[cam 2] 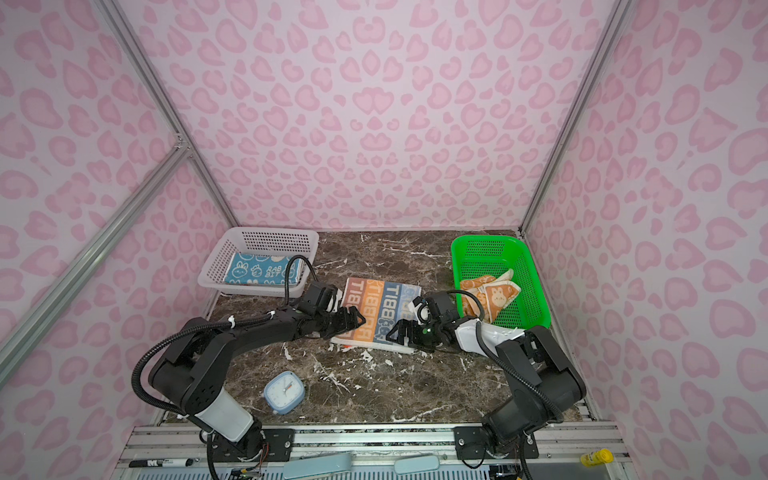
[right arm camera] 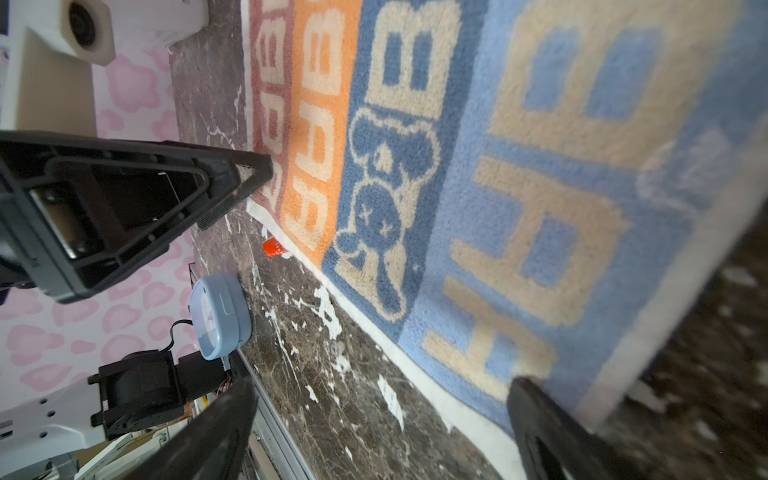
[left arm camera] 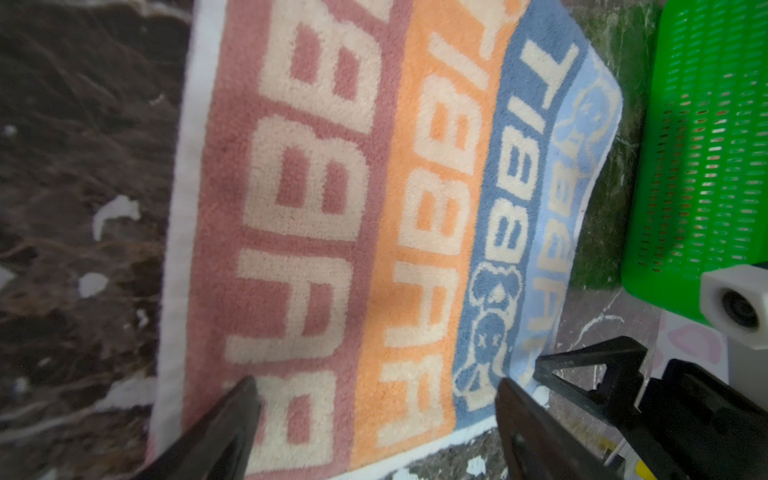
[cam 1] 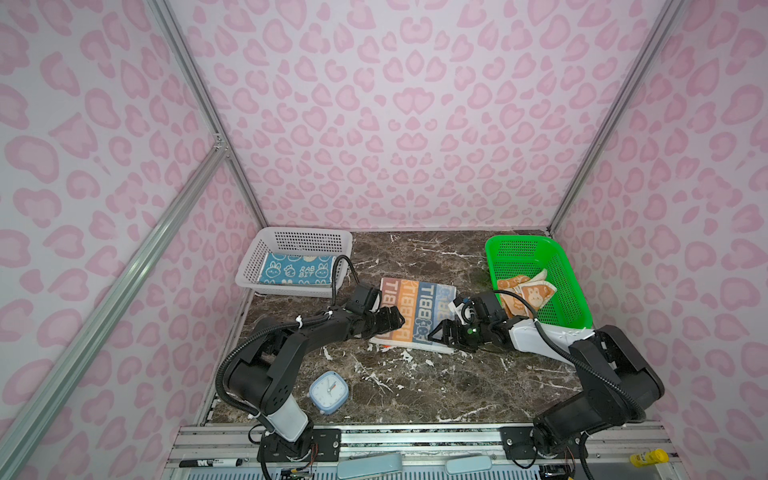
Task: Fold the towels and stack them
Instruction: 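Open both grippers and lift them away from the folded towel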
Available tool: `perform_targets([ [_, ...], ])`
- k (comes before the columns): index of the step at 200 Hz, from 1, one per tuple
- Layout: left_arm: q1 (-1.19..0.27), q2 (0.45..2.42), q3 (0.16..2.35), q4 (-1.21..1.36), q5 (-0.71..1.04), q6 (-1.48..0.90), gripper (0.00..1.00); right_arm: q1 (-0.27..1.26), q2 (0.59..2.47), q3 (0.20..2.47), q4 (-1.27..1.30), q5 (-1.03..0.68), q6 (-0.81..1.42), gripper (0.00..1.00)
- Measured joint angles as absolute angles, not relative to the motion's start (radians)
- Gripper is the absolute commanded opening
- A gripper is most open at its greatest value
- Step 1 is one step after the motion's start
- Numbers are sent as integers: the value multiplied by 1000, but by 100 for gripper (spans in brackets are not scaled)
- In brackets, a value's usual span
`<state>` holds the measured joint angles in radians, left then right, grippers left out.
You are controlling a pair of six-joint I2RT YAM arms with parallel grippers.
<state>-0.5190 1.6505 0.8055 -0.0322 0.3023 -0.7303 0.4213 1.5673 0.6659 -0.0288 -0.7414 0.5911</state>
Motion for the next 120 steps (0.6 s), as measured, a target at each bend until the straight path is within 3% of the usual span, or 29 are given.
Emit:
perform_targets([
  [15,-535,1643,797,-18,291,-740,100,399,1584,690,-48,-744,559,98],
  [61,-637,1630,864,-104,229,-761,98,377,1592,774,-180,-664,468,98],
  [120,-635,1559,991,-214,20,-694,98,302,1522,964,-370,-575,415,98],
])
